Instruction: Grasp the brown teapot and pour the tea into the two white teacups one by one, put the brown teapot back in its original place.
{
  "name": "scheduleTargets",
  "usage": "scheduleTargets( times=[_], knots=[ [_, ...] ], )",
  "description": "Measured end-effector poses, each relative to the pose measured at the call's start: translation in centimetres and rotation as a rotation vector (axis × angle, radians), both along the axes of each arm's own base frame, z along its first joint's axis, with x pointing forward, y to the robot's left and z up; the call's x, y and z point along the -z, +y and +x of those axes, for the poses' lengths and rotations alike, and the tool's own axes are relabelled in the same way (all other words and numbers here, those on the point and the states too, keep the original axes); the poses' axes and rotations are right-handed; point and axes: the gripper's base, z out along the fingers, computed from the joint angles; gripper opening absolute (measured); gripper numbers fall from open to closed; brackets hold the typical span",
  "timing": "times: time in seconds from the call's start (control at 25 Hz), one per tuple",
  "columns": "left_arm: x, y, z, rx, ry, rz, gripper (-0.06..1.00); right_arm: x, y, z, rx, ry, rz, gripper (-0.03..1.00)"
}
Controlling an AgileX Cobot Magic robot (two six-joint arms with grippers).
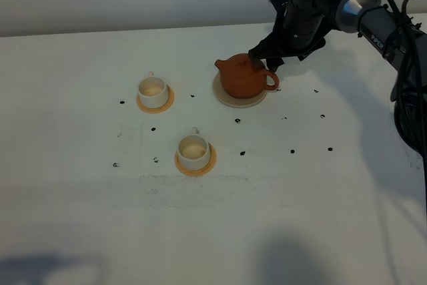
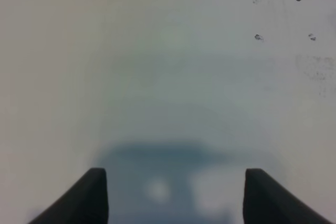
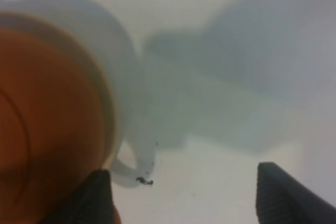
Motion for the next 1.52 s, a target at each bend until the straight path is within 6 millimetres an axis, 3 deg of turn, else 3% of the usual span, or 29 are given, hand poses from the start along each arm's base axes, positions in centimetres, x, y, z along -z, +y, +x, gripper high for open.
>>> scheduleTargets(
  times=[1.52],
  knots=[
    [0.0,0.0,0.0,-0.001,0.000,-0.001,0.55,0.7,-0.3,-1.5,0.031,0.092,0.027,0.58]
  ],
)
